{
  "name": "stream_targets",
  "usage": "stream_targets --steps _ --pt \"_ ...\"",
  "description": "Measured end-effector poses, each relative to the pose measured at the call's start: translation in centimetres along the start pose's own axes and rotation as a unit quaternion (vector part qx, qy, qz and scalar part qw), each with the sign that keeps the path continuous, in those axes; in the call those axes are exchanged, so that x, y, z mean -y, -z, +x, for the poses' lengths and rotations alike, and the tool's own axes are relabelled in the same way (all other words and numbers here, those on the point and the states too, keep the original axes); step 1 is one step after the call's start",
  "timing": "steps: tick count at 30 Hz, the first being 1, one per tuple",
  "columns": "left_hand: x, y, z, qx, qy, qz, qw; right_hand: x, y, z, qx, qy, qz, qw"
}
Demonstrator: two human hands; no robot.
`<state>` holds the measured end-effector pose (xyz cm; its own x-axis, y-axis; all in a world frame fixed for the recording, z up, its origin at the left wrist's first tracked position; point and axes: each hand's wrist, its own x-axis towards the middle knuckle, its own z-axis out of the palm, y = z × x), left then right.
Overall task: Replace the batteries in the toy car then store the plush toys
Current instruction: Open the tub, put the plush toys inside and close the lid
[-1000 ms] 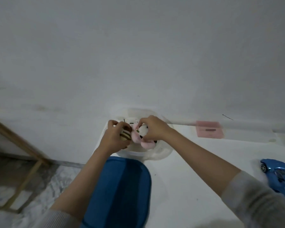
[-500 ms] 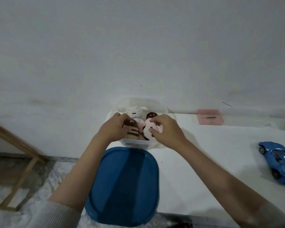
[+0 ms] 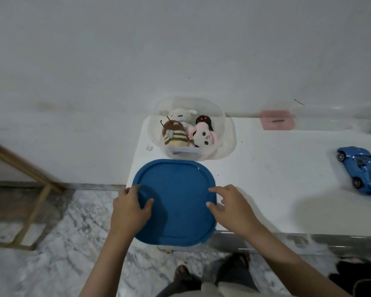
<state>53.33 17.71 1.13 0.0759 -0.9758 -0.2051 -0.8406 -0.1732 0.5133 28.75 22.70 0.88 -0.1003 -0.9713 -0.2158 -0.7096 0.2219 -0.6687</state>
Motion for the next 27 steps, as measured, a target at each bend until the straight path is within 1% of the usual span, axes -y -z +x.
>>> stream_targets --steps 5,8,12,14,18,21,27 --pt "-0.5 0.5 -0.1 -0.021 -0.013 -0.029 0.999 0.7 -0.6 0.5 -0.050 -0.026 0.052 0.997" --pt "0.2 1.4 -0.6 -0.053 -0.033 -0.032 0.998 1.3 -1.1 0.0 -0.102 -0.041 0.129 0.986" --pt "0.6 3.2 -1.6 -0.101 -0.040 -0.045 0.993 3.4 -1.0 -0.5 -0.188 0.004 0.175 0.967" --pt "0.4 4.5 -1.9 -0.119 -0.035 -0.047 0.991 4.5 -0.5 -0.2 -0.210 0.031 0.189 0.959" --pt "-1.1 6.9 -1.9 -0.126 -0.021 -0.006 0.992 5.5 1.3 0.4 -0.198 0.015 0.209 0.958" --pt "-2.4 8.1 -2.1 -0.118 -0.026 0.013 0.993 5.5 2.4 0.1 -0.182 0.007 0.218 0.959" --pt "-4.0 10.0 -2.3 -0.122 -0.020 0.053 0.991 5.4 3.2 -0.5 -0.162 0.005 0.249 0.955"
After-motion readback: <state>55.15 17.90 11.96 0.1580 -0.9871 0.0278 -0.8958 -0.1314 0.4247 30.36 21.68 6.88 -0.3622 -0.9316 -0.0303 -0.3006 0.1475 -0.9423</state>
